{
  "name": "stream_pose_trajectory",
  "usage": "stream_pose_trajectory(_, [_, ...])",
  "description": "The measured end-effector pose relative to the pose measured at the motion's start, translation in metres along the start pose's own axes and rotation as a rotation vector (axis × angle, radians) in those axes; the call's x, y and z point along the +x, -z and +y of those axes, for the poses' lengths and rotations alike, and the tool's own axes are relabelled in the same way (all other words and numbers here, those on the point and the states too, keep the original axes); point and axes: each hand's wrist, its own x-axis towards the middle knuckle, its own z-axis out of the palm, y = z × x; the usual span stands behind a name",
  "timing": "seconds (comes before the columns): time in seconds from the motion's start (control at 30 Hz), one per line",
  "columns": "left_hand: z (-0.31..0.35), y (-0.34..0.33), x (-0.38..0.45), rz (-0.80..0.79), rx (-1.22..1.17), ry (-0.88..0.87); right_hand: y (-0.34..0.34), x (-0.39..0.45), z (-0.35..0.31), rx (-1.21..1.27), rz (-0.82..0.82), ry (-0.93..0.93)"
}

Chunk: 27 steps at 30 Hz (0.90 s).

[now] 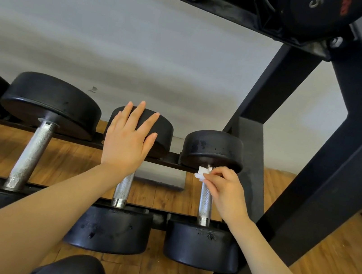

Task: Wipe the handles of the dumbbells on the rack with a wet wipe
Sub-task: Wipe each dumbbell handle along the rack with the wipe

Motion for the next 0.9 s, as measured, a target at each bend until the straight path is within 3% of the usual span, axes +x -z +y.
stream_pose_trajectory(0.43, [0.000,0.002,-0.001,0.008,-0.027,-0.005,0.006,0.003,-0.004,-0.109,-0.174,0.182])
stream_pose_trajectory(0.57, [0.000,0.001,-0.001,0.013,-0.032,-0.001,0.006,0.008,-0.006,0.024,-0.118,0.013])
stream_pose_trajectory(0.77, [0.000,0.002,-0.001,0.009,-0.033,0.001,0.004,0.004,-0.008,-0.070,-0.204,0.108])
stream_pose_trajectory(0.9, [0.001,0.001,-0.001,0.013,-0.039,0.008,0.006,0.013,-0.010,-0.052,-0.174,0.042])
